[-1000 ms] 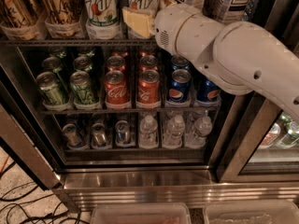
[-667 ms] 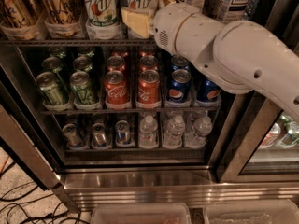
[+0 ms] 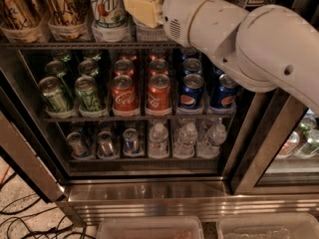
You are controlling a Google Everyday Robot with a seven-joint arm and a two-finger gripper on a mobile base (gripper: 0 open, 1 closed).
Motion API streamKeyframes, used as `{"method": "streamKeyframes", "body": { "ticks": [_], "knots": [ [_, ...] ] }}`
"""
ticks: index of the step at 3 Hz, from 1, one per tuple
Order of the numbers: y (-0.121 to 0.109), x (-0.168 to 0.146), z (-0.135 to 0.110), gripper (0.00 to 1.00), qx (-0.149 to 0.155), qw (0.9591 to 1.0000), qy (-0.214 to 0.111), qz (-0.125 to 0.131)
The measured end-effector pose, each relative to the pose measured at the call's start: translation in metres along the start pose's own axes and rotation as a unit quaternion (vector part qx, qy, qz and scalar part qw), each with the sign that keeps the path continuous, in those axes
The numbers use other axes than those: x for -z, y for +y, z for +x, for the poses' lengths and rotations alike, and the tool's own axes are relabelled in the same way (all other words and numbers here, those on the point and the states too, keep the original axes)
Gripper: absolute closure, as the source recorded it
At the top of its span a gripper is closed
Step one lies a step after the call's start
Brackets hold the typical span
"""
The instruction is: Pick 7up can from top shelf of fridge
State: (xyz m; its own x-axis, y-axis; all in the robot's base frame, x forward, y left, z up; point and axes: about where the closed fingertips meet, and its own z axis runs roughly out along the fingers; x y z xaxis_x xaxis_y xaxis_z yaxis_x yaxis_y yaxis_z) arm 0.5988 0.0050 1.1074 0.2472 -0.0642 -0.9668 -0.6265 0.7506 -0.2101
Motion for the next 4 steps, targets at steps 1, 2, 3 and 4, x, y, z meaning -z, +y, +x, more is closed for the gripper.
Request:
{"method": "streamKeyframes", "body": {
  "ticks": [1,2,3,4],
  "knots": [
    [0.005,0.006,-0.013,1.00,0.012,0.9998,-0.009,-0.010],
    [0.012,0.018,-0.016,1.00,0.013,0.9996,-0.009,-0.023],
    [0.026,0.038,-0.014,1.00,0.014,0.9988,-0.001,-0.046],
    [0.036,0.060,0.005,1.00,0.013,0.9969,0.027,-0.072]
  ]
}}
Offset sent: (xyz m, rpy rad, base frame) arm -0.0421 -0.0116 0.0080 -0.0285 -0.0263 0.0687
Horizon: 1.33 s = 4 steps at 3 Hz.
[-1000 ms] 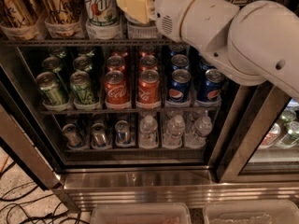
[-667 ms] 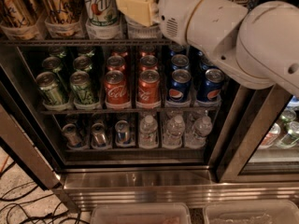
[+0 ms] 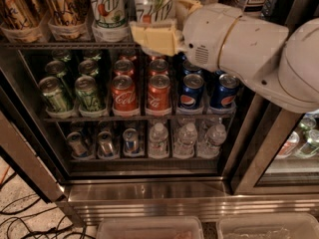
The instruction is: Pick 7up can from top shelf of fridge
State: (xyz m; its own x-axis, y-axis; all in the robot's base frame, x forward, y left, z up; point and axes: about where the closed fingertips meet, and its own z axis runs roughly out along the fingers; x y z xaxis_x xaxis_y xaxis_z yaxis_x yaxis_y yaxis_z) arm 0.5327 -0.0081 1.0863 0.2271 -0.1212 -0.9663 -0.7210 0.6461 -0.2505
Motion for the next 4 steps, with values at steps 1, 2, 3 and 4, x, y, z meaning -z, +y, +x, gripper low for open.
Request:
{"method": "streamKeyframes", "body": {
  "ticks": [1,2,3,4],
  "knots": [
    [0.012,0.016,0.019,1.00,0.000,0.9993,0.025,-0.027],
    [0.018,0.030,0.032,1.00,0.003,0.9970,0.049,-0.060],
    [0.023,0.041,0.049,1.00,0.008,0.9908,0.081,-0.108],
    [0.034,0.043,0.052,1.00,0.007,0.9878,0.088,-0.128]
  ]
}}
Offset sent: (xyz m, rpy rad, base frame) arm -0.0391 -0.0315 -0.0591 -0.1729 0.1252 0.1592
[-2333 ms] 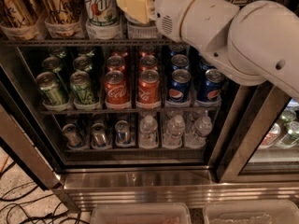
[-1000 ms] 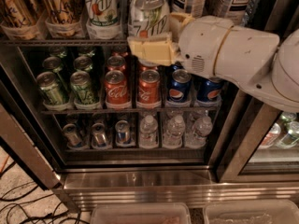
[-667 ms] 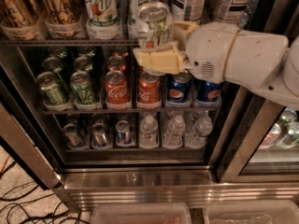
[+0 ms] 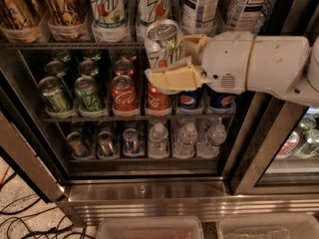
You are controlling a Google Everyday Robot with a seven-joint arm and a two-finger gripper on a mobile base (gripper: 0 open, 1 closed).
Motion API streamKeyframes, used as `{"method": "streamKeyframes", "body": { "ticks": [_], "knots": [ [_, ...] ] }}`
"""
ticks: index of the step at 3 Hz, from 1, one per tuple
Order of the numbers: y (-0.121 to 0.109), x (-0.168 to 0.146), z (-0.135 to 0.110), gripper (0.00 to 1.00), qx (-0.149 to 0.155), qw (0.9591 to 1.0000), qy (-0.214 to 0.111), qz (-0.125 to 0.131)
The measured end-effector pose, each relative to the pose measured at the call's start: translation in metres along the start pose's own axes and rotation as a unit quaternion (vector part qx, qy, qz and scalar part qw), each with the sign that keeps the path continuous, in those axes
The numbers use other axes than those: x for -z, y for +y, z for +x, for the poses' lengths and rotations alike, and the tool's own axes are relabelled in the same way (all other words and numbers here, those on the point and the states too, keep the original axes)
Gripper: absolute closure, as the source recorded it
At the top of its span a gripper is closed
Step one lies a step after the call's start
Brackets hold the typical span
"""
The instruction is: Pick 7up can from top shelf of fridge
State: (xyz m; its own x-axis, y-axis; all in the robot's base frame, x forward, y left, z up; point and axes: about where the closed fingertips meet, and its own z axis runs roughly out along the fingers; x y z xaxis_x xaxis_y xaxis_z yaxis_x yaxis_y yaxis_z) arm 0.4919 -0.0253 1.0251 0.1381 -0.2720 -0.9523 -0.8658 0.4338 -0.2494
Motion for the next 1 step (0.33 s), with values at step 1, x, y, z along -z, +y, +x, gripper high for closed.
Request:
{"method": "streamKeyframes", "body": {
  "ticks": [1],
  "knots": [
    [0.0000,0.0000,0.0000,1.00,0.000,1.0000,0.000,0.000]
  ]
}}
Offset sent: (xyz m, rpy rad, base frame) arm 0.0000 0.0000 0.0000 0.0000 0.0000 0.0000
